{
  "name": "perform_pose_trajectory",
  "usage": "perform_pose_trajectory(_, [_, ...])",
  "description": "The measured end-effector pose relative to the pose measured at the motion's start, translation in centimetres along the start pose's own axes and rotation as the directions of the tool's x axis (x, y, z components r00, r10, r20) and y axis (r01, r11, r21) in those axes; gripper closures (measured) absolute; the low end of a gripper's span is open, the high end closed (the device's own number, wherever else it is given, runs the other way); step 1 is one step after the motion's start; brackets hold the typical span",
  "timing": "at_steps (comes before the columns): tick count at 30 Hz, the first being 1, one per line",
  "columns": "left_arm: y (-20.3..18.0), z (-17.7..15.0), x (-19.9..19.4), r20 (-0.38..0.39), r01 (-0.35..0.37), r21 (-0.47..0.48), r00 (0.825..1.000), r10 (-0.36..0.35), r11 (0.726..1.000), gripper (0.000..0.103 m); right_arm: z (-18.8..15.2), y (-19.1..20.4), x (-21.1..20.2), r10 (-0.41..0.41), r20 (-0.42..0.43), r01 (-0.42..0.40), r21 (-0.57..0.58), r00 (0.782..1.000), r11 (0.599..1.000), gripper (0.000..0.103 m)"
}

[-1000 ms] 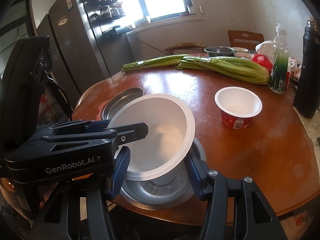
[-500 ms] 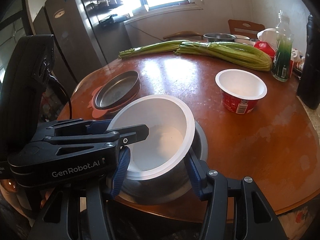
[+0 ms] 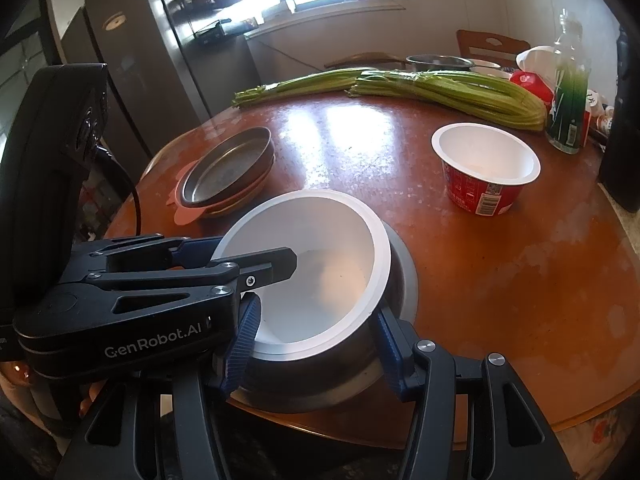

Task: Organize plates and bowls
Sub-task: 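Lower the held white bowl into the large steel bowl with the left tool, then open the left tool to release the white bowl and withdraw it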

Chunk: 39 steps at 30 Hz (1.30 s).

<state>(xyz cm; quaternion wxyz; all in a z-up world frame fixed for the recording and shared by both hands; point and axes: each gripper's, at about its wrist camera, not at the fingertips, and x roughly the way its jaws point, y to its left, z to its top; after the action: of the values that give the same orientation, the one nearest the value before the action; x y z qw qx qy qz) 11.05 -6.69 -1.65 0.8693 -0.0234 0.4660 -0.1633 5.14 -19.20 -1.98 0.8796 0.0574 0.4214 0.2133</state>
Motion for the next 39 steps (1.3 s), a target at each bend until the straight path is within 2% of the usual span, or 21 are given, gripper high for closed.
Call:
perform_pose_trajectory(20, [0.5, -0.2, 0.3, 0.003, 0.008, -0.014, 1.000, -0.008, 1.000, 0.062, -0.1, 0.3, 0.1, -0.031, 0.002, 0.032, -0.027, 1.000, 0.999, 0.045])
perform_pose_trajectory(39, [0.7, -0.5, -1.1, 0.035, 0.007, -0.018, 0.999, -0.006, 1.000, 0.062, -0.1, -0.1, -0.5, -0.040, 0.014, 0.040, -0.021, 0.999, 0.999, 0.046])
